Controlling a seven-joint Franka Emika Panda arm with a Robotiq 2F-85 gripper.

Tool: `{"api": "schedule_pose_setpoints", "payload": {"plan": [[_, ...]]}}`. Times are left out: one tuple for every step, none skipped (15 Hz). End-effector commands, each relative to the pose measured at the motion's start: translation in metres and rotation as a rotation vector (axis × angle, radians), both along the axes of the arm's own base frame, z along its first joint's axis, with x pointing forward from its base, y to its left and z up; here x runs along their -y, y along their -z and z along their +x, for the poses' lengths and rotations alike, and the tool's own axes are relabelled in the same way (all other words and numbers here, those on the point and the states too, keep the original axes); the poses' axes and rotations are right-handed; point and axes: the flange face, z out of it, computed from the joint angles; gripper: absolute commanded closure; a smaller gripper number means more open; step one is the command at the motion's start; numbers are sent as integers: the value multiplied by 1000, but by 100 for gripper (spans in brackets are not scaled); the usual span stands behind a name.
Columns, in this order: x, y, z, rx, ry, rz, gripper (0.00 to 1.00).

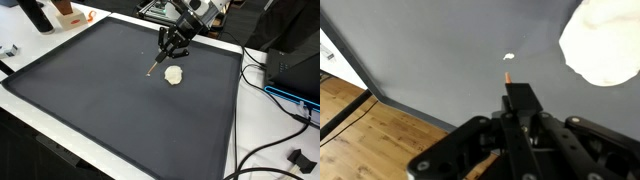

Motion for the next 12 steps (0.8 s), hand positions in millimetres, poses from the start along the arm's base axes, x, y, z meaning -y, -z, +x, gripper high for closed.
{"api": "schedule_pose_setpoints", "payload": {"plan": [[3,1,5,-9,-57,15,97],[3,-1,6,-15,-69,23,97],[4,-2,7,-20,-80,32,97],[5,-4,8,-24,-92,38,97],[5,-6,8,-27,-103,45,97],[6,-8,9,-30,-115,51,97],[6,-10,10,-31,-124,54,97],[7,-13,10,-35,-134,61,97],[8,-15,11,-37,-144,64,97],[8,-17,11,-41,-152,68,97],[9,-19,11,-46,-161,71,97],[10,-21,11,-51,-169,75,97]]}}
